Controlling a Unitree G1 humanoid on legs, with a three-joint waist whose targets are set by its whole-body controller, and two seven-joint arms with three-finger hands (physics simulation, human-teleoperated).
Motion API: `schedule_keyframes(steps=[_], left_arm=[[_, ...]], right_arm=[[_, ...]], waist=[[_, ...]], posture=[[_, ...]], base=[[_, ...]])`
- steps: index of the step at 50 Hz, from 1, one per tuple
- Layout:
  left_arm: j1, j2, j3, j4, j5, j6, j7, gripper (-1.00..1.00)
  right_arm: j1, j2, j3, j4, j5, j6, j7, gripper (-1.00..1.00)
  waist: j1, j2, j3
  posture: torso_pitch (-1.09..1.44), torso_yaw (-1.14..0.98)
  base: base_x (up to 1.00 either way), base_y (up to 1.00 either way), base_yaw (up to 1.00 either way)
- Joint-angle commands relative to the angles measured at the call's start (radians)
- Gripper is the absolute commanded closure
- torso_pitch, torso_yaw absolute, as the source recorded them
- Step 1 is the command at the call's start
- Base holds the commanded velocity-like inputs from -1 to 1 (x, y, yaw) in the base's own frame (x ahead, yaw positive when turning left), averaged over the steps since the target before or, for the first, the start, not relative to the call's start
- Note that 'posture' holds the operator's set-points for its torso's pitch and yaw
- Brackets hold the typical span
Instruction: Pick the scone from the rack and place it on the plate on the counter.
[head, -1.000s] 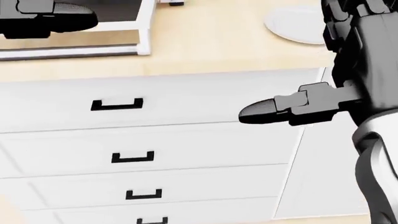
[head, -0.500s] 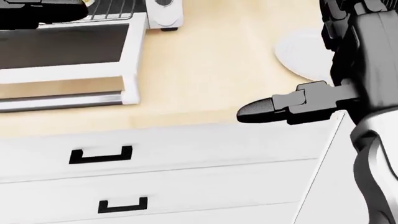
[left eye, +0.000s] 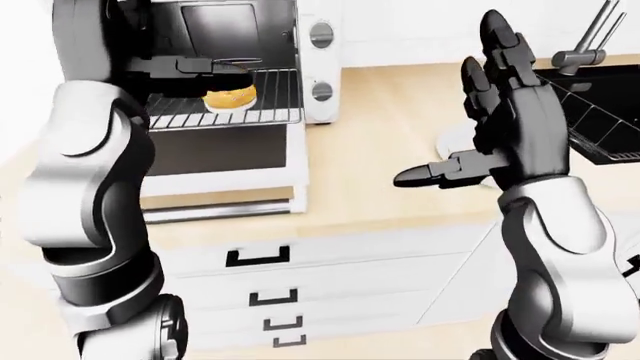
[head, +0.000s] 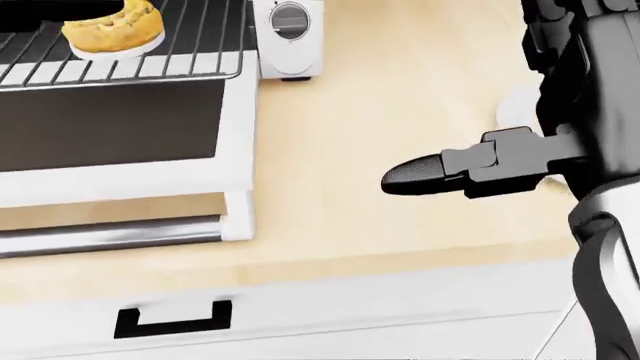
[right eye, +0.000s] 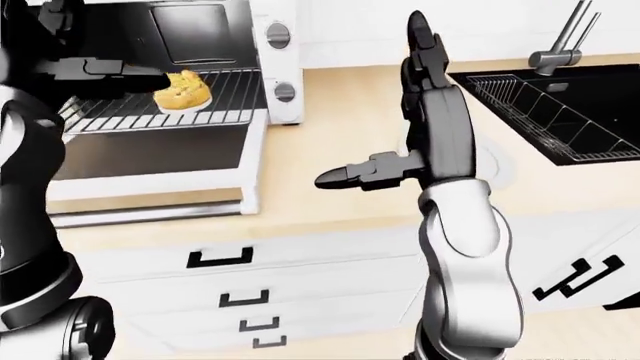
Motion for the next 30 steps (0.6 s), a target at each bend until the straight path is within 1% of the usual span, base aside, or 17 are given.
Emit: schedule_keyframes(steps=[1, 2, 3, 4, 5, 6, 7, 9, 11, 20, 30], left_arm=[[-0.011, 0.008, 0.006, 0.006, 0.007, -0.009, 0.005, -1.0], [-0.01, 0.008, 0.005, 0.005, 0.007, -0.009, 0.004, -1.0], [-0.009, 0.008, 0.004, 0.005, 0.008, -0.009, 0.003, -1.0], [-0.009, 0.007, 0.005, 0.005, 0.009, -0.009, 0.004, -1.0], [-0.008, 0.008, 0.005, 0.005, 0.01, -0.01, 0.004, -1.0], [-0.006, 0.007, 0.006, 0.003, 0.009, -0.008, 0.004, -1.0], [-0.003, 0.007, 0.006, 0.0, 0.01, -0.006, 0.003, -1.0], [-0.006, 0.007, 0.008, 0.001, 0.008, -0.004, 0.006, -1.0], [-0.011, 0.007, 0.009, 0.003, 0.005, -0.002, 0.007, -1.0], [-0.029, 0.008, 0.007, 0.018, -0.001, 0.0, 0.014, -1.0], [-0.081, 0.009, -0.006, 0.055, 0.002, 0.03, 0.021, -1.0]], right_arm=[[-0.01, 0.0, 0.005, -0.005, 0.009, -0.023, -0.006, -1.0], [-0.007, -0.001, 0.007, -0.005, 0.009, -0.026, -0.008, -1.0], [-0.005, 0.0, 0.005, -0.004, 0.01, -0.03, -0.009, -1.0], [-0.005, -0.001, 0.005, -0.004, 0.011, -0.03, -0.01, -1.0], [-0.006, -0.001, 0.006, -0.006, 0.012, -0.029, -0.011, -1.0], [-0.006, -0.003, 0.007, -0.008, 0.012, -0.026, -0.012, -1.0], [-0.007, -0.002, 0.005, -0.009, 0.014, -0.025, -0.013, -1.0], [-0.008, -0.004, 0.004, -0.013, 0.016, -0.019, -0.013, -1.0], [-0.011, -0.007, 0.005, -0.012, 0.017, -0.016, -0.014, -1.0], [-0.017, -0.01, 0.003, -0.008, 0.024, -0.013, -0.016, -1.0], [0.002, -0.007, 0.002, -0.007, 0.028, -0.031, -0.021, -1.0]], waist=[[0.001, 0.021, -0.015], [-0.002, 0.042, -0.016], [0.006, 0.0, -0.01], [0.012, -0.004, -0.017], [0.014, -0.017, -0.022], [0.019, -0.036, -0.028], [0.014, -0.045, -0.026], [0.022, -0.038, -0.027], [0.025, -0.039, -0.031], [0.024, -0.03, -0.035], [0.02, -0.028, -0.029]], posture=[[0.0, 0.0], [0.0, 0.0], [0.0, 0.0], [0.0, 0.0], [0.0, 0.0], [0.0, 0.0], [0.0, 0.0], [0.0, 0.0], [0.0, 0.0], [0.0, 0.0], [0.0, 0.0]], base=[[0.0, 0.0, 0.0], [0.0, 0.0, 0.0], [0.0, 0.0, 0.0], [0.0, 0.0, 0.0], [0.0, 0.0, 0.0], [0.0, 0.0, 0.0], [0.0, 0.0, 0.0], [0.0, 0.0, 0.0], [0.0, 0.0, 0.0], [0.0, 0.0, 0.0], [0.0, 0.0, 0.0]])
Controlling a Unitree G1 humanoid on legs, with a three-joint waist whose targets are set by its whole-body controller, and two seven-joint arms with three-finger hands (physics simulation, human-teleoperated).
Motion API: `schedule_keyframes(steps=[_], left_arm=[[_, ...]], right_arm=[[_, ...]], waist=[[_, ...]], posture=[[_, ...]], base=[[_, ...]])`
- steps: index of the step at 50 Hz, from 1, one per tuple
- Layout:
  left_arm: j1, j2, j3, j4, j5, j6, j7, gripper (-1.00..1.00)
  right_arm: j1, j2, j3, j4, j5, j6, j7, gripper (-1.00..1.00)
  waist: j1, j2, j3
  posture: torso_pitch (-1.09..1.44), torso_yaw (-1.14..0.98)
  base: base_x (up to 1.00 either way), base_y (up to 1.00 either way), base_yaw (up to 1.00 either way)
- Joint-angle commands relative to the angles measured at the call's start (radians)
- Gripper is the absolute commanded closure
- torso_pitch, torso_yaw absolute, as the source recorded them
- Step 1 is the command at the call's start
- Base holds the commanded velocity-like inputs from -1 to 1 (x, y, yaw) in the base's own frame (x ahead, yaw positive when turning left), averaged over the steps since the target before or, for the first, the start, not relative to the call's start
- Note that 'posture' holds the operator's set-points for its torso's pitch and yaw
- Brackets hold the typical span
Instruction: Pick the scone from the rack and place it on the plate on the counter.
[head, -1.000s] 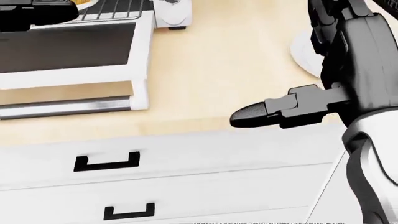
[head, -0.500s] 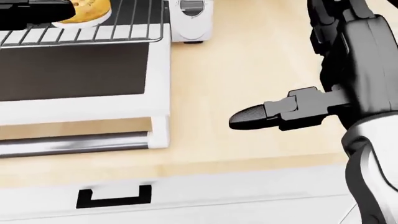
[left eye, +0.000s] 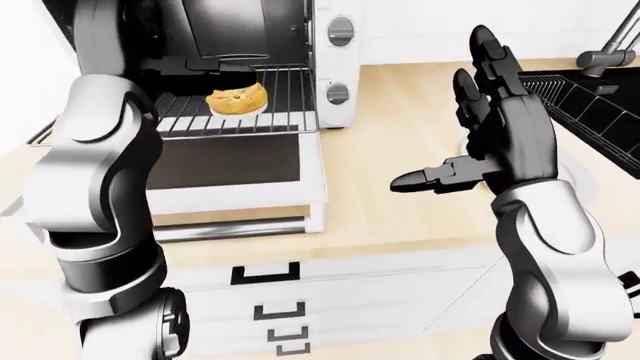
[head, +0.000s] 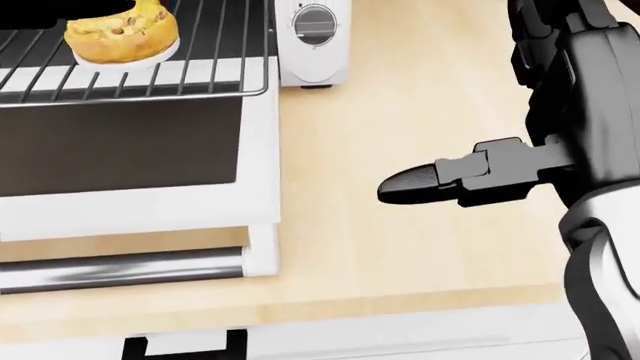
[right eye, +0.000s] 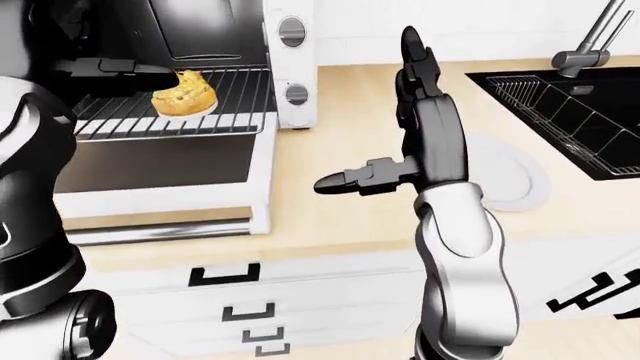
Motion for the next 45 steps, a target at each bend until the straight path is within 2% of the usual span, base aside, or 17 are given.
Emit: schedule_keyframes(steps=[1, 7, 17, 23, 29, 35, 45], left_arm=[[-0.053, 0.009, 0.013, -0.019, -0.002, 0.003, 0.01, -1.0], [-0.096, 0.021, 0.0, -0.004, -0.011, 0.085, 0.003, -1.0], [-0.138, 0.025, -0.024, 0.039, 0.04, 0.23, -0.043, -1.0], [-0.189, 0.023, -0.058, 0.17, 0.122, 0.19, -0.098, -1.0], [-0.237, 0.007, -0.062, 0.272, 0.19, 0.153, -0.135, -1.0], [-0.282, 0.001, -0.062, 0.382, 0.235, 0.1, -0.147, -1.0], [-0.299, -0.013, -0.062, 0.528, 0.274, -0.003, -0.155, -1.0]], right_arm=[[-0.022, -0.005, -0.004, -0.02, -0.003, -0.038, -0.006, -1.0], [-0.014, -0.003, -0.005, -0.016, -0.002, -0.049, -0.008, -1.0], [-0.002, 0.001, -0.003, -0.027, -0.003, -0.051, -0.01, -1.0], [0.001, 0.004, -0.002, -0.026, -0.004, -0.056, -0.011, -1.0], [-0.004, 0.001, -0.003, -0.015, -0.003, -0.062, -0.009, -1.0], [-0.005, -0.002, -0.006, -0.013, -0.002, -0.062, -0.008, -1.0], [-0.003, -0.005, -0.009, -0.022, -0.002, -0.056, -0.009, -1.0]], waist=[[-0.001, 0.002, -0.026], [-0.002, 0.002, -0.023], [-0.001, 0.002, -0.019], [0.003, -0.001, -0.02], [0.005, -0.007, -0.022], [0.006, -0.009, -0.025], [0.008, -0.011, -0.031]], posture=[[0.0, 0.0], [0.0, 0.0], [0.0, 0.0], [0.0, 0.0], [0.0, 0.0], [0.0, 0.0], [0.0, 0.0]], base=[[0.0, 0.0, 0.0], [0.0, 0.0, 0.0], [0.0, 0.0, 0.0], [0.0, 0.0, 0.0], [0.0, 0.0, 0.0], [0.0, 0.0, 0.0], [0.0, 0.0, 0.0]])
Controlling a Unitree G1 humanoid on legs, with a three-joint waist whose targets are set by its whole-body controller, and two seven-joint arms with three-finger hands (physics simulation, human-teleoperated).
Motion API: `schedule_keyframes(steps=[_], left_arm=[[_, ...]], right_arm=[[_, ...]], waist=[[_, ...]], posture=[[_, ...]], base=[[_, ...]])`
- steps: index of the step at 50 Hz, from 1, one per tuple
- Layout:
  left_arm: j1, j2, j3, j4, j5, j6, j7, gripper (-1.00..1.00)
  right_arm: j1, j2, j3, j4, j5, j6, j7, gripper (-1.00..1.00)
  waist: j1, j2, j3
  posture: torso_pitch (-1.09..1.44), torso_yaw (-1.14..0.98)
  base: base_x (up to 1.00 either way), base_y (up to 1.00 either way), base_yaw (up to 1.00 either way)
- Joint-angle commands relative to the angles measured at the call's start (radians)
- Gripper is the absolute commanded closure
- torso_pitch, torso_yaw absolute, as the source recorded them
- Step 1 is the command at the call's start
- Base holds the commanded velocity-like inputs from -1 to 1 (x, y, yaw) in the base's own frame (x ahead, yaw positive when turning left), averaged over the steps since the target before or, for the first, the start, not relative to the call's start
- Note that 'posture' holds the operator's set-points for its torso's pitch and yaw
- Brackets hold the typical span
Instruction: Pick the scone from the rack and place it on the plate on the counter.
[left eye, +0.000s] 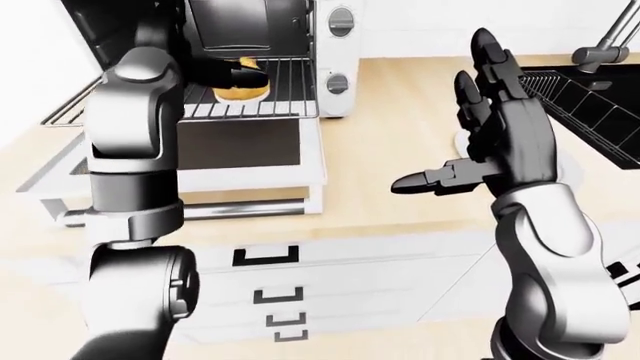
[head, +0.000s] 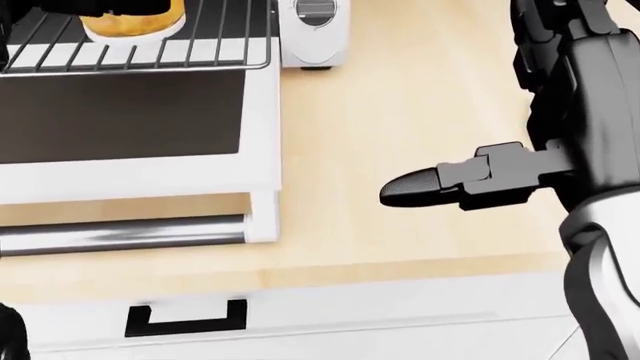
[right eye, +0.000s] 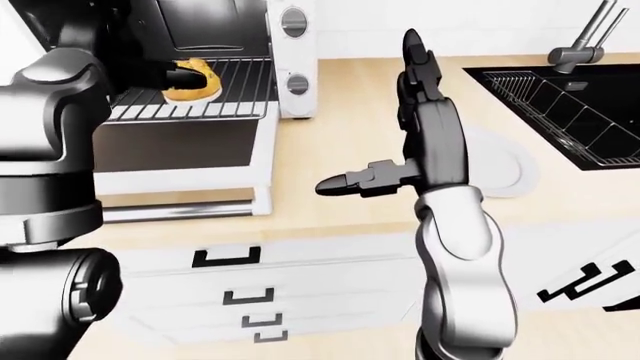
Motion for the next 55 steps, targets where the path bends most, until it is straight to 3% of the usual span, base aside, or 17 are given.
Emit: schedule_keyframes(steps=[1, 43, 47, 53, 55], left_arm=[[-0.039, 0.009, 0.007, -0.006, 0.009, -0.064, 0.009, -1.0], [0.001, -0.01, -0.013, 0.065, 0.08, -0.131, -0.034, -1.0], [0.006, -0.012, -0.013, 0.065, 0.092, -0.132, -0.042, -0.84], [0.004, -0.014, -0.015, 0.07, 0.105, -0.133, -0.052, -0.33], [0.007, -0.015, -0.016, 0.067, 0.109, -0.131, -0.054, -0.33]], right_arm=[[-0.024, -0.007, -0.007, -0.028, -0.003, -0.025, -0.004, -1.0], [-0.012, -0.013, -0.014, -0.054, -0.006, -0.008, 0.001, -1.0], [-0.014, -0.011, -0.012, -0.045, -0.007, -0.016, -0.001, -1.0], [-0.011, -0.013, -0.012, -0.045, -0.011, -0.018, 0.0, -1.0], [-0.011, -0.012, -0.011, -0.045, -0.011, -0.019, 0.001, -1.0]], waist=[[0.0, 0.001, -0.027], [-0.005, 0.002, -0.031], [-0.004, 0.002, -0.031], [-0.003, 0.001, -0.031], [-0.003, 0.001, -0.031]], posture=[[0.0, 0.0], [0.0, 0.0], [0.0, 0.0], [0.0, 0.0], [0.0, 0.0]], base=[[0.0, 0.0, 0.0], [0.0, 0.0, 0.0], [0.0, 0.0, 0.0], [0.0, 0.0, 0.0], [0.0, 0.0, 0.0]])
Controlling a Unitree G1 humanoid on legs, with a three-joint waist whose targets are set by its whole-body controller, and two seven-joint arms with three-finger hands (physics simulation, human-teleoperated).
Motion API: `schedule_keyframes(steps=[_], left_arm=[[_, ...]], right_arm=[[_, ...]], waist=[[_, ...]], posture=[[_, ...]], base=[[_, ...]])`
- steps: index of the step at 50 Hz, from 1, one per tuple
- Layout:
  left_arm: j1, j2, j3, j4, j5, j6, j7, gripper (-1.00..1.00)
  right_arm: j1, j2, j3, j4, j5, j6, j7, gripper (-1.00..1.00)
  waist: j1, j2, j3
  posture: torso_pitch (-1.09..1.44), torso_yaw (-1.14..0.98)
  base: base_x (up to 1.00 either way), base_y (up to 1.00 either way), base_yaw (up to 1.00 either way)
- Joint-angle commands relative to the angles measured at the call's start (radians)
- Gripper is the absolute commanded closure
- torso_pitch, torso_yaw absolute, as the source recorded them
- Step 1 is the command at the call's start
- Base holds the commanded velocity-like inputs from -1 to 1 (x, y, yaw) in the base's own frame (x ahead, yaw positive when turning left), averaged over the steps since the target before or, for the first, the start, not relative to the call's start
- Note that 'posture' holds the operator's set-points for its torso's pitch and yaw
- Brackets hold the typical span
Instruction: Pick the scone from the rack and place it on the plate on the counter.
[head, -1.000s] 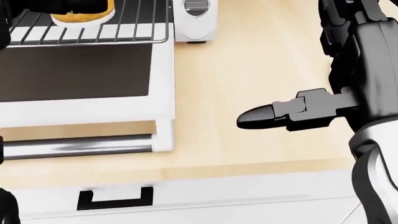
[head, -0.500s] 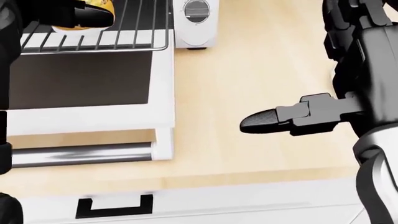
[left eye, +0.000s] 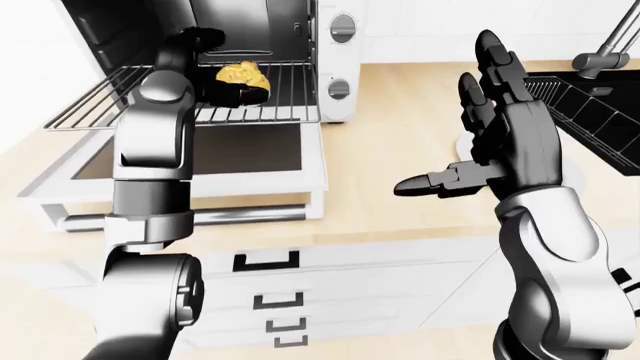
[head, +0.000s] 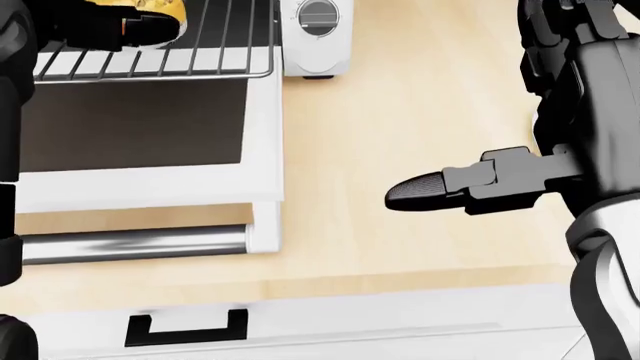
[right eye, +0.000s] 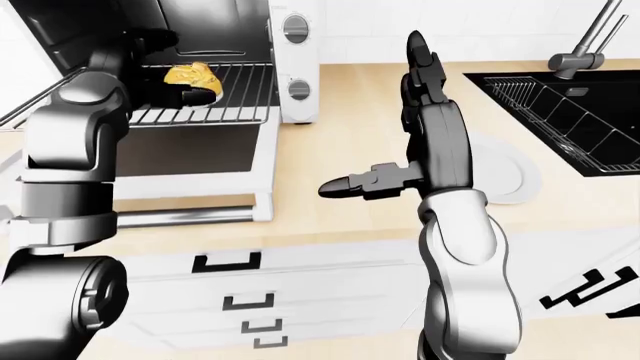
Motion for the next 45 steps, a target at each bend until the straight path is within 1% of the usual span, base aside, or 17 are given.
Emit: schedule_keyframes(steps=[1, 2, 3, 6, 8, 9, 10, 12, 16, 18, 20, 21, 23, 29, 39, 45], left_arm=[[-0.034, 0.011, 0.001, -0.039, 0.011, -0.027, -0.005, -0.3], [-0.034, 0.009, 0.003, -0.037, 0.014, -0.026, -0.004, -0.23], [-0.035, 0.009, 0.002, -0.037, 0.017, -0.027, -0.005, -0.11], [-0.027, 0.01, -0.005, -0.046, 0.037, -0.028, -0.017, -0.08], [-0.025, 0.01, -0.006, -0.05, 0.047, -0.029, -0.025, 0.03], [-0.023, 0.009, -0.006, -0.052, 0.052, -0.028, -0.03, 0.04], [-0.022, 0.007, -0.005, -0.054, 0.055, -0.027, -0.031, 0.11], [-0.021, 0.006, -0.005, -0.058, 0.061, -0.026, -0.038, 0.18], [-0.017, 0.006, -0.006, -0.066, 0.073, -0.026, -0.051, 0.49], [-0.018, 0.006, -0.005, -0.071, 0.077, -0.022, -0.056, 0.55], [-0.017, 0.006, -0.005, -0.076, 0.082, -0.02, -0.059, 0.76], [-0.018, 0.005, -0.003, -0.075, 0.083, -0.02, -0.058, 0.81], [-0.02, 0.005, -0.003, -0.078, 0.087, -0.019, -0.061, 0.99], [-0.036, 0.008, 0.003, -0.097, 0.09, -0.007, -0.057, 1.0], [-0.082, 0.005, 0.007, -0.247, 0.068, 0.101, -0.056, 1.0], [-0.107, -0.002, -0.007, -0.353, 0.06, 0.184, -0.074, 1.0]], right_arm=[[-0.023, -0.006, -0.006, -0.025, -0.004, -0.029, -0.003, -1.0], [-0.022, -0.007, -0.007, -0.029, -0.004, -0.026, -0.003, -1.0], [-0.023, -0.006, -0.008, -0.034, -0.003, -0.021, -0.002, -1.0], [-0.02, -0.008, -0.009, -0.044, -0.004, -0.013, 0.0, -1.0], [-0.018, -0.007, -0.011, -0.048, -0.003, -0.012, 0.0, -1.0], [-0.018, -0.008, -0.011, -0.049, -0.003, -0.011, 0.0, -1.0], [-0.017, -0.009, -0.01, -0.049, -0.004, -0.012, 0.0, -1.0], [-0.018, -0.008, -0.01, -0.05, -0.004, -0.011, 0.0, -1.0], [-0.018, -0.009, -0.013, -0.054, -0.004, -0.007, 0.001, -1.0], [-0.017, -0.009, -0.012, -0.052, -0.004, -0.01, 0.0, -1.0], [-0.017, -0.007, -0.01, -0.049, -0.005, -0.014, -0.002, -1.0], [-0.018, -0.007, -0.009, -0.048, -0.005, -0.015, -0.002, -1.0], [-0.018, -0.007, -0.009, -0.047, -0.006, -0.016, -0.003, -1.0], [-0.022, -0.006, -0.007, -0.039, -0.008, -0.021, -0.003, -1.0], [-0.039, -0.021, -0.021, -0.072, -0.003, 0.023, 0.002, -1.0], [-0.039, -0.026, -0.026, -0.093, 0.0, 0.041, 0.0, -1.0]], waist=[[0.0, 0.002, -0.027], [0.0, 0.002, -0.027], [0.0, 0.002, -0.027], [0.001, 0.002, -0.027], [0.001, 0.002, -0.027], [0.001, 0.002, -0.027], [0.001, 0.002, -0.028], [0.001, 0.002, -0.028], [0.001, 0.002, -0.029], [0.001, 0.002, -0.029], [0.001, 0.002, -0.03], [0.001, 0.002, -0.03], [0.001, 0.002, -0.03], [0.0, 0.002, -0.03], [-0.002, -0.001, -0.023], [-0.001, -0.002, -0.018]], posture=[[0.0, 0.0], [0.0, 0.0], [0.0, 0.0], [0.0, 0.0], [0.0, 0.0], [0.0, 0.0], [0.0, 0.0], [0.0, 0.0], [0.0, 0.0], [0.0, 0.0], [0.0, 0.0], [0.0, 0.0], [0.0, 0.0], [0.0, 0.0], [0.0, 0.0], [0.0, 0.0]], base=[[0.0, 0.0, 0.0], [0.0, 0.0, 0.0], [0.0, 0.0, 0.0], [0.0, 0.0, 0.0], [0.0, 0.0, 0.0], [0.0, 0.0, 0.0], [0.0, 0.0, 0.0], [0.0, 0.0, 0.0], [0.0, 0.0, 0.0], [0.0, 0.0, 0.0], [0.0, 0.0, 0.0], [0.0, 0.0, 0.0], [0.0, 0.0, 0.0], [0.0, 0.0, 0.0], [0.0, 0.0, 0.0], [0.0, 0.0, 0.0]])
